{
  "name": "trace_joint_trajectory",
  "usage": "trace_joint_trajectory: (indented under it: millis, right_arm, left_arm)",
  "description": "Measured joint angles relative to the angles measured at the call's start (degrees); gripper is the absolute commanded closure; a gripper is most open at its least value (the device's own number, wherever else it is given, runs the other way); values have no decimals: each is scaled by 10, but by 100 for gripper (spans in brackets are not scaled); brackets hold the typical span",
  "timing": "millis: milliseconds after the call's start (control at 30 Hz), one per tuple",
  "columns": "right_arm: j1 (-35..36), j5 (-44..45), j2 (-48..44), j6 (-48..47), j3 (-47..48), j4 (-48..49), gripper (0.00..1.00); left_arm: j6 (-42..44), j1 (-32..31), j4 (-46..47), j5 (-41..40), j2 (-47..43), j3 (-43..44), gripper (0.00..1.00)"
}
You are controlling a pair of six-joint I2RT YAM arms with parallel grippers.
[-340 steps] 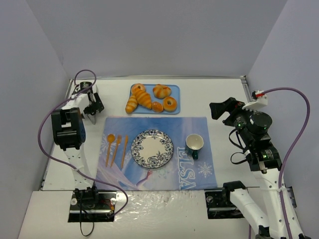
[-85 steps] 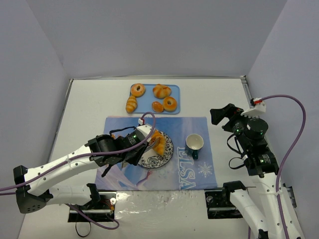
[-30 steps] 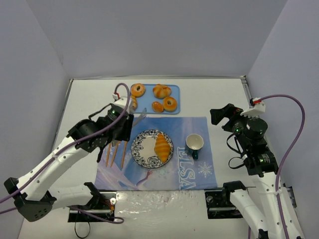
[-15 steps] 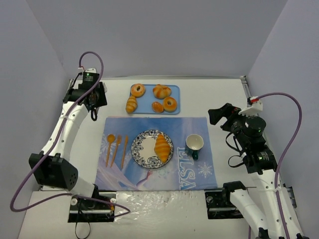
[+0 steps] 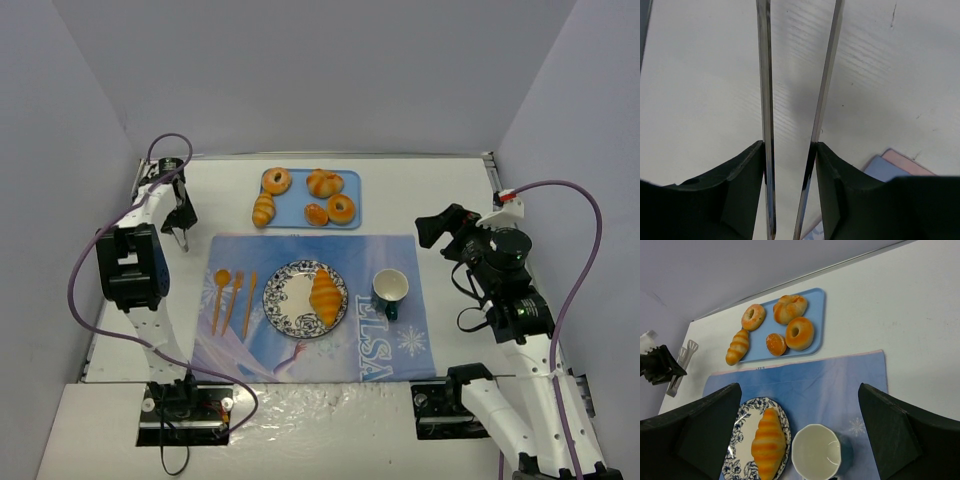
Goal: Place the bread
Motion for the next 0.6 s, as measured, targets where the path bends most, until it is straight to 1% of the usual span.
trace_joint_trajectory:
  millis: [67, 233, 433, 600]
  right_arm:
    - [0, 0, 0, 0, 0, 0, 0]
    - [0, 0, 0, 0, 0, 0, 0]
    - [0, 0, 0, 0, 0, 0, 0]
    - [0, 0, -1, 0, 0, 0, 0]
  left_arm:
    - [-3, 0, 2, 2, 17, 2, 44]
    - [-10, 0, 3, 14, 49, 18, 34]
    - [-14, 0, 6, 21, 73, 27, 27]
    - [-16, 0, 6, 24, 74, 27, 25]
